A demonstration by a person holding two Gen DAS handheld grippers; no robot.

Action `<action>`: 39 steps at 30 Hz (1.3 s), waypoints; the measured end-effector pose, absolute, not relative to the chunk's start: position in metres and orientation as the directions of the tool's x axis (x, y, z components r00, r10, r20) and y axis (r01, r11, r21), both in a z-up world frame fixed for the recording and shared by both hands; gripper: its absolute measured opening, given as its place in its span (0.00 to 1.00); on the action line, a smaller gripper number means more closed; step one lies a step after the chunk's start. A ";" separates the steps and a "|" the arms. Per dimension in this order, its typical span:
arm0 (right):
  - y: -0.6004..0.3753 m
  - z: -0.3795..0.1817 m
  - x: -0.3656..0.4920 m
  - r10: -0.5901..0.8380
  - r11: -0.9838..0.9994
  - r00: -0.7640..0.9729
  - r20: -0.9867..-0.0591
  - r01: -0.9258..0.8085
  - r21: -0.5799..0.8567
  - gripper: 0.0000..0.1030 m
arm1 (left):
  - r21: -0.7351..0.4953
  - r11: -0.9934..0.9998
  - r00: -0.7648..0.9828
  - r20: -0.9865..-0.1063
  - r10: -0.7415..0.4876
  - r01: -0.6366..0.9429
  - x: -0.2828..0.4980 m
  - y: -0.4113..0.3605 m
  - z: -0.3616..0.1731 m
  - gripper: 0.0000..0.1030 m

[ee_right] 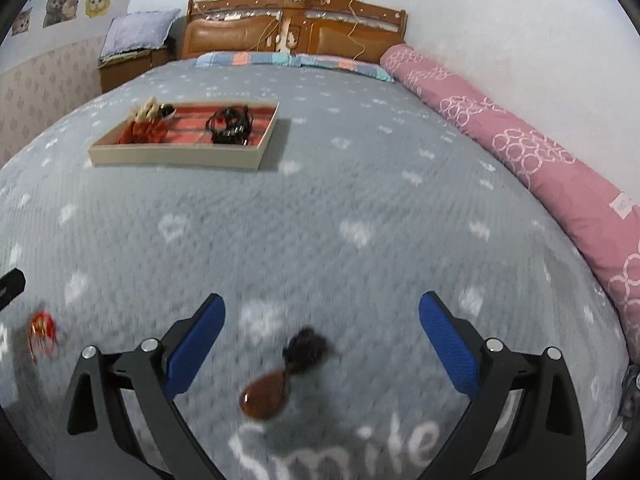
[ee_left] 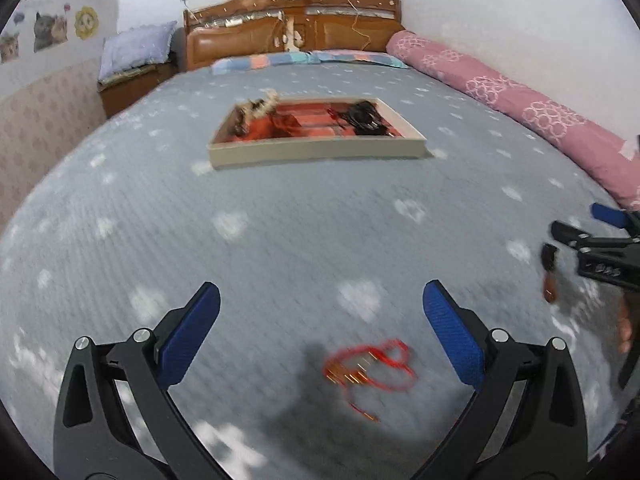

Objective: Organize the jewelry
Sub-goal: 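Move the left tool to the red string bracelet while the right tool approaches the brown pendant, then grasp the red string bracelet with the left tool while the right tool grasps the pendant necklace cord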

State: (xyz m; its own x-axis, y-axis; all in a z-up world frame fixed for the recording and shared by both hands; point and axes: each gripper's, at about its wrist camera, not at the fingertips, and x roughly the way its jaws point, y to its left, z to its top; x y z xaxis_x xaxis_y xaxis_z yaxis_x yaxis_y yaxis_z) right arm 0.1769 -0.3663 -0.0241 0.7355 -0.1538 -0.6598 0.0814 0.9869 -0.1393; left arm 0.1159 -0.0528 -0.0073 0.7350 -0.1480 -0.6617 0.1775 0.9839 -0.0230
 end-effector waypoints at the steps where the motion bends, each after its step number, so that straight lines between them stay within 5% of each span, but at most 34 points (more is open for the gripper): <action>1: -0.366 -0.028 0.175 -0.156 0.986 0.732 -0.663 0.080 -0.143 0.93 | -0.040 0.984 0.729 -0.667 -0.155 0.173 0.113 -0.053 -0.011 0.95; 9: -0.374 -0.057 0.171 -0.129 0.992 0.697 -0.706 0.092 -0.090 0.93 | -0.121 0.983 0.654 -0.735 -0.180 0.134 0.110 -0.050 -0.046 0.95; 16: -0.375 -0.065 0.178 -0.112 0.994 0.684 -0.721 0.091 -0.068 0.91 | -0.069 0.988 0.659 -0.739 -0.144 0.139 0.108 -0.060 -0.052 0.95; 19: -0.373 -0.070 0.181 -0.099 0.995 0.670 -0.736 0.077 -0.065 0.75 | -0.058 0.986 0.653 -0.743 -0.149 0.159 0.109 -0.064 -0.053 0.94; 39: -0.375 -0.069 0.186 -0.031 0.997 0.669 -0.743 0.078 0.028 0.24 | -0.115 0.976 0.626 -0.751 -0.208 0.187 0.116 -0.062 -0.057 0.55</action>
